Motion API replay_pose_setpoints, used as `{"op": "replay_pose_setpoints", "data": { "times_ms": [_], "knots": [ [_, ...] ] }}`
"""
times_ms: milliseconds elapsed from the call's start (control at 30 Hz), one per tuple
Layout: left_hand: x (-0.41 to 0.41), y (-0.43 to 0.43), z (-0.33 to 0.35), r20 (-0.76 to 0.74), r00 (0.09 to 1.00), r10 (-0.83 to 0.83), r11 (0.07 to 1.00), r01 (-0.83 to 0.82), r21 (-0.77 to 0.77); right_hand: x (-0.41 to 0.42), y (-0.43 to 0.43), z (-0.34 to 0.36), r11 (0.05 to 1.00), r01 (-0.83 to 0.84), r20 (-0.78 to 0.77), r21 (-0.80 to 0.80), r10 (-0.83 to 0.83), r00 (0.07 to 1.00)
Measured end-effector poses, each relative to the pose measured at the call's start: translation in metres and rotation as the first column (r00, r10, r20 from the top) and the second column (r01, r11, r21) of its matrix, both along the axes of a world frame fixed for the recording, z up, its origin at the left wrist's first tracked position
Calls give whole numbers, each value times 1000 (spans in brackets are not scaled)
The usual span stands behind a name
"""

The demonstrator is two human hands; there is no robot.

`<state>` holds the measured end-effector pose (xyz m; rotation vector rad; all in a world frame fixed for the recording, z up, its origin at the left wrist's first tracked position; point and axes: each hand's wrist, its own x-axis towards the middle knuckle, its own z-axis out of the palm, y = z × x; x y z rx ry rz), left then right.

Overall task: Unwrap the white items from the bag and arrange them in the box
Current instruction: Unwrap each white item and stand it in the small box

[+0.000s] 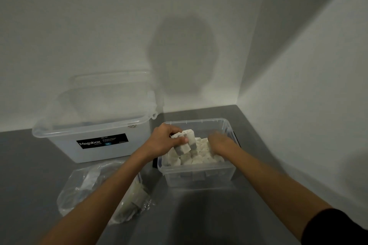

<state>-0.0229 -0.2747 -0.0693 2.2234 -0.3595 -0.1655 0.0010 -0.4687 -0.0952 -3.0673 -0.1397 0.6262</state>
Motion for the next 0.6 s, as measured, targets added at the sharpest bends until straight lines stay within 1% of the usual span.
{"op": "replay_pose_setpoints", "data": {
  "times_ms": [67, 133, 167, 233, 300, 333, 367, 400, 467, 600],
  "knots": [
    [4, -1, -1, -14, 1000, -3, 1000, 3, 24, 0, -1, 10, 999, 9, -8, 49, -9, 1000],
    [7, -2, 0, -20, 1000, -7, 999, 8, 45, 4, -4, 24, 983, 18, 28, 181, -23, 999],
    [8, -2, 0, -22, 1000, -9, 999, 10, 53, 6, -5, 32, 962, 6, 83, 275, -30, 996],
    [10, -3, 1, -24, 1000, -14, 998, 15, 53, 8, -4, 47, 877, -44, 183, 478, -50, 982],
    [10, -4, 2, -29, 999, -20, 999, 21, 35, 4, -2, 57, 730, -80, 174, 678, -54, 983],
    [11, -5, 2, -30, 999, -22, 999, 23, 24, 2, -1, 61, 674, -100, 164, 732, -32, 986],
    [11, -5, 2, -28, 999, -24, 1000, 25, 13, -1, 1, 65, 650, -125, 161, 749, 5, 987],
    [12, -6, 2, -25, 999, -26, 1000, 26, 4, -3, 2, 65, 649, -154, 165, 745, 44, 985],
    [13, -7, 3, -28, 999, -37, 999, 37, -6, -3, 2, 63, 670, -182, 167, 719, 88, 982],
    [15, -7, 1, -55, 998, -37, 999, 37, -10, 2, -4, 57, 676, -144, 148, 723, 52, 988]
  ]
}}
